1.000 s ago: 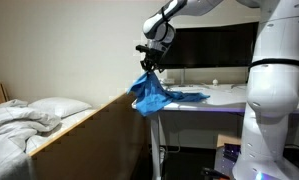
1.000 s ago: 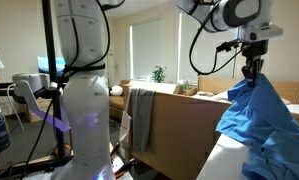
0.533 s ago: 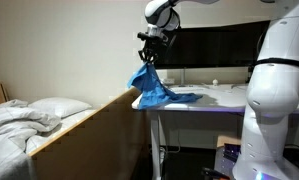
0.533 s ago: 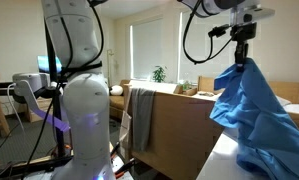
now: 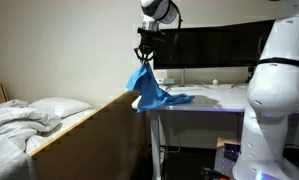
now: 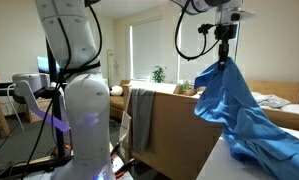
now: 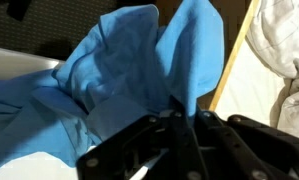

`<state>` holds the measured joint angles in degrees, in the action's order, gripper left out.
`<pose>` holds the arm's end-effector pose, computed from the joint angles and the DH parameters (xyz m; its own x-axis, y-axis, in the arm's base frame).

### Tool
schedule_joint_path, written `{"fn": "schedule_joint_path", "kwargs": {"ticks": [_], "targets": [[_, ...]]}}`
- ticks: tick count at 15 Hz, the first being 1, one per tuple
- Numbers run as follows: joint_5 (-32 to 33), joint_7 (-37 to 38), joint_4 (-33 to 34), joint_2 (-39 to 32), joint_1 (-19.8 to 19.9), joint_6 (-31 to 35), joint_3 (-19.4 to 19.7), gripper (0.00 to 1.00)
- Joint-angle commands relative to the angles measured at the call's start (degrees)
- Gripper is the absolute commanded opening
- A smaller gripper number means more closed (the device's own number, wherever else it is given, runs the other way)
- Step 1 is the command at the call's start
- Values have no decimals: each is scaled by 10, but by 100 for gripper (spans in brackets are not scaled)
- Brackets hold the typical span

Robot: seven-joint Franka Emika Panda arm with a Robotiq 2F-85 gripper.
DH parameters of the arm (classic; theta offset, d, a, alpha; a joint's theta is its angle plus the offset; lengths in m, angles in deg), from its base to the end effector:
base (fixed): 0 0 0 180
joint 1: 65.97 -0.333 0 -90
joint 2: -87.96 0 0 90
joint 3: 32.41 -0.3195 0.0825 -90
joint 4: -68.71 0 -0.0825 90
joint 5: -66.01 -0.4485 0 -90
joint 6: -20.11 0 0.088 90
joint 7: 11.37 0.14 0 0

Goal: Hang the blue shirt on the bed frame

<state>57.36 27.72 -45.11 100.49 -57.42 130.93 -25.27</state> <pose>0.5592 -0.1454 0.5329 0.5410 -0.8409 0.0133 -0.8157 -0.5285 -0.2350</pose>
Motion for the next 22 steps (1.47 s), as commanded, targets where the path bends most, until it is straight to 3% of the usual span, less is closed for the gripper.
{"fn": "schedule_joint_path", "kwargs": {"ticks": [1,7,15,22], "targets": [[17,-18,28,-15,-6,-24,-20,2],[41,3,108,-62,-34,-10,-60,2],[144,63,257,-155,-79,-35,-90,2],[232,78,449,-295,-142,-117,-88,2]]}}
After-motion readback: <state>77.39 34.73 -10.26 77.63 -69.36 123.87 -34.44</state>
